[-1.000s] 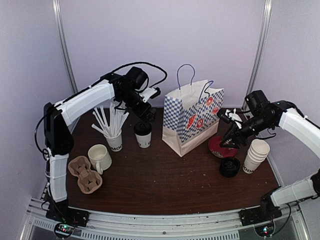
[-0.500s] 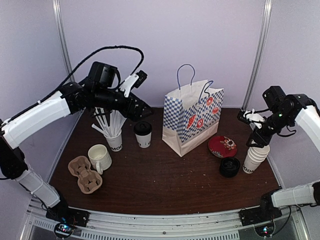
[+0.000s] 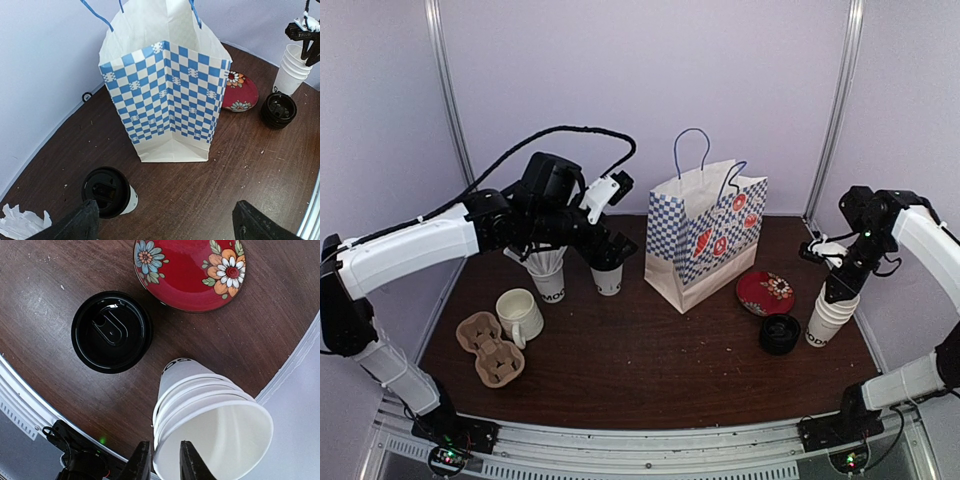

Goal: Pack the takeout coffee

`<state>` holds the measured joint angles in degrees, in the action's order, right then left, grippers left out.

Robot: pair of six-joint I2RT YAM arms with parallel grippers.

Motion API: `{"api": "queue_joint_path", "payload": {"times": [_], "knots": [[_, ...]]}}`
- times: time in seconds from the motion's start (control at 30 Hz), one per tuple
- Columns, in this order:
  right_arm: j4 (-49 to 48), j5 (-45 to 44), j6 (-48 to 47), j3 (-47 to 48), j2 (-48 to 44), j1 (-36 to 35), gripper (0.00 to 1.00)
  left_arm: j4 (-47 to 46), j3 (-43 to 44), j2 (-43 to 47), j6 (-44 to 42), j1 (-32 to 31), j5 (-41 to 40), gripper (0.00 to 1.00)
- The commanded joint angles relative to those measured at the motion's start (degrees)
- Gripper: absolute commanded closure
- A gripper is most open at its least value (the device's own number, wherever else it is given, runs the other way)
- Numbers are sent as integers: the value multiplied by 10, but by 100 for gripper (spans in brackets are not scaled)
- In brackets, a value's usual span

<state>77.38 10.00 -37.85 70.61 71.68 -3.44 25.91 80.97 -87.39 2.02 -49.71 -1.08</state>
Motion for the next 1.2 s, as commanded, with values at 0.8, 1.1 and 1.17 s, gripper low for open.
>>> {"api": "queue_joint_path", "payload": {"times": [0.8,1.1,1.17], "knots": [[10,-18,-18,53,28,26,100,2,28,-29,-60,-26,-12,5],[6,21,-21,97,43,76,100,3,28,-34,-64,-27,-14,5],[3,37,-14,108,49,79,100,4,28,-35,-64,-29,-14,5]]}}
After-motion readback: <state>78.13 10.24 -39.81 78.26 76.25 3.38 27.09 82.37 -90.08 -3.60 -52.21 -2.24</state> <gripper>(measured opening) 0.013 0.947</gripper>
